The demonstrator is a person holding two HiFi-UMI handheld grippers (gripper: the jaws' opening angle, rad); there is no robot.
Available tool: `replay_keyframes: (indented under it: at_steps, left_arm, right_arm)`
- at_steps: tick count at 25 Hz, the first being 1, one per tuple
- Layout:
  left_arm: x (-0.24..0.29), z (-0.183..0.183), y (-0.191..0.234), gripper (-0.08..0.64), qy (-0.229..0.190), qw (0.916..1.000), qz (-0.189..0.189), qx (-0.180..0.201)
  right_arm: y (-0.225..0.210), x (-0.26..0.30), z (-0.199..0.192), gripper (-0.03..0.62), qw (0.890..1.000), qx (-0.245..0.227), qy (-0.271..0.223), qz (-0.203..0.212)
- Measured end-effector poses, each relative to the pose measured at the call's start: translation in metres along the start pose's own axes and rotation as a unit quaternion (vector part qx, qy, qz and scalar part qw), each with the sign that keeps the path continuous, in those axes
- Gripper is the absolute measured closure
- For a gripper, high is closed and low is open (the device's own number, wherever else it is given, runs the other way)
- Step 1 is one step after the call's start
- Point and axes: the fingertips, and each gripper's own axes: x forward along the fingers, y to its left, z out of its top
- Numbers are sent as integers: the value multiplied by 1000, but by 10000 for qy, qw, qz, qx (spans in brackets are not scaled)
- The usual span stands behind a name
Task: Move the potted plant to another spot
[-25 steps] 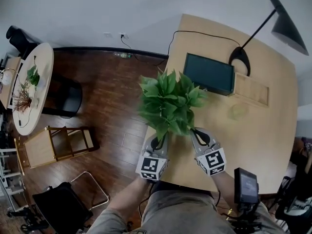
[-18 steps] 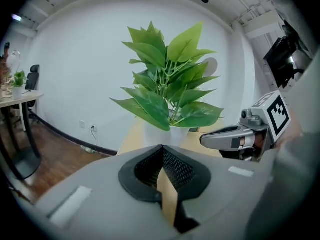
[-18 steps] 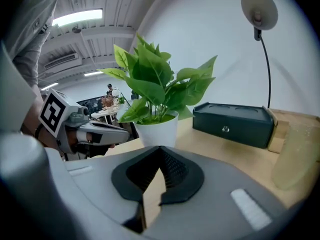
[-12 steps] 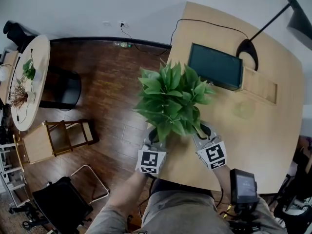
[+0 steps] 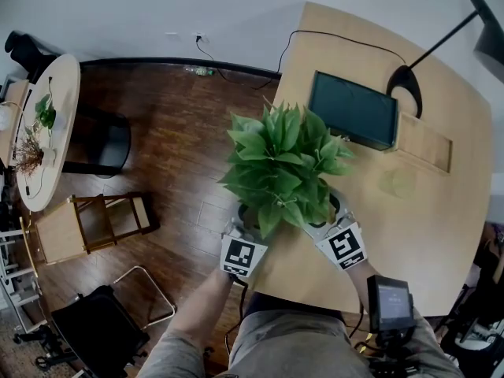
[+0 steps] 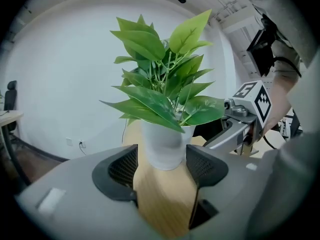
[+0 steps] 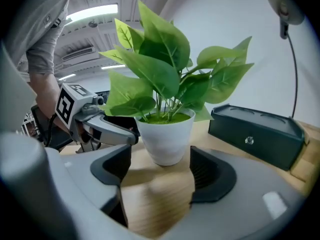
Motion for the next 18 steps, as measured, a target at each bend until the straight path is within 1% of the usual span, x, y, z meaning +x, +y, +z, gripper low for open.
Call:
replay_keyframes:
  at_steps: [2,5,7,12,16,18]
  left_arm:
    - [4,1,0,236,-9,9998,-158,106]
    - [9,5,1,202,-50,9990,-364,266]
    - [13,4,2,192,-19,9976,-537,434]
    - [22,3,2,183,67,9919,-966,818]
    - [26,8,4,181,243,9869,-1134,1123]
    - [28,6,2,210,256,9846,-1231,1218]
  right_arm:
    - [-1,5,1,193,9998,-158,32,69]
    - [-4,9,2,170,9992,-347,95,191]
    - [-6,13,2,161,9981,-493,148,350]
    - [-4,22,3,160,9916,-973,309,798]
    - [-5,27,5,161,9869,-1275,479,864]
    - [-6,29,6,161,9856,-1376,482,852]
